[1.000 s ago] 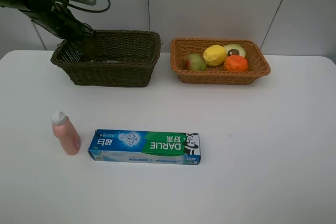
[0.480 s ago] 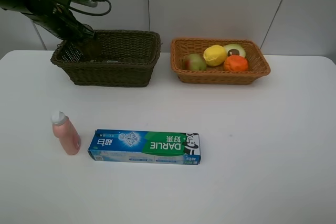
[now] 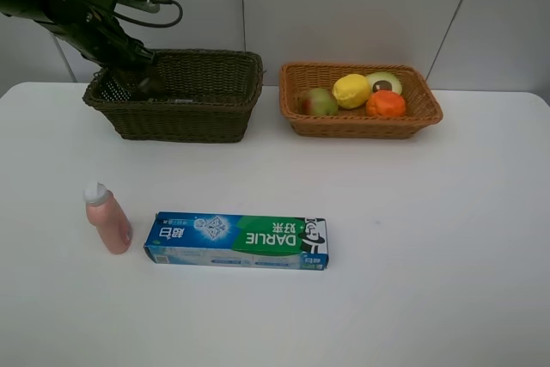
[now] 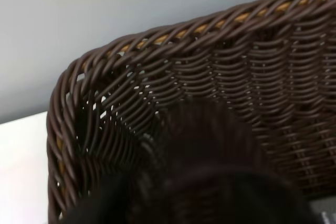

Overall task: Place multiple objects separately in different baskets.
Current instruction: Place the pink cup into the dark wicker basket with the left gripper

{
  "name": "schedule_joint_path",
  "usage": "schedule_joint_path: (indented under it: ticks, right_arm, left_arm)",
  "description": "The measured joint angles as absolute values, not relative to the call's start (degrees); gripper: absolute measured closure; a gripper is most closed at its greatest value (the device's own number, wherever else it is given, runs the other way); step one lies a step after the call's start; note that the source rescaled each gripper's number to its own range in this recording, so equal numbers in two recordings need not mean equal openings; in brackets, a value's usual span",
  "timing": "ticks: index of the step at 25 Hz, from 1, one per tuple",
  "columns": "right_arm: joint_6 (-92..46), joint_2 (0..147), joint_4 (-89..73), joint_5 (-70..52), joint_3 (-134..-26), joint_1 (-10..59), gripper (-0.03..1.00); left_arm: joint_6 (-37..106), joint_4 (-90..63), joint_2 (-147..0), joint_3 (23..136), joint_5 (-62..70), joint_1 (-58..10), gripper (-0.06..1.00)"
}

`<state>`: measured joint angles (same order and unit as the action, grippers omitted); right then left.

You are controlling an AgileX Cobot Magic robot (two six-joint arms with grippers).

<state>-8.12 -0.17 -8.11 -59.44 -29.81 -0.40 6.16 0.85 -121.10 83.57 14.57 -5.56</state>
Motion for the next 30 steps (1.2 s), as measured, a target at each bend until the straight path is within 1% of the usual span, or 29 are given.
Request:
schedule_joint_path:
  ticks: [2, 5, 19, 30]
  right_arm:
    - [-8.12, -0.17, -8.11, -59.44, -29.81, -0.4, -0.03]
    - [-8.12, -0.17, -8.11, -59.44, -29.81, -0.4, -0.03]
    - [-8.12, -0.17, -8.11, -59.44, -29.81, -0.4, -0.03]
    - [-8.12, -0.17, -8.11, -59.44, -29.81, -0.4, -0.03]
  left_arm:
    - [6.21, 0.85, -121.1, 83.57, 14.64, -5.56, 0.08]
    - [6.21, 0.85, -121.1, 83.57, 15.05, -5.45, 0.02]
    - [6.46, 0.85, -121.1, 83.57, 16.4, -5.38, 0.01]
    - [6.46, 0.8, -116.16, 83.57, 25.31, -5.38, 0.01]
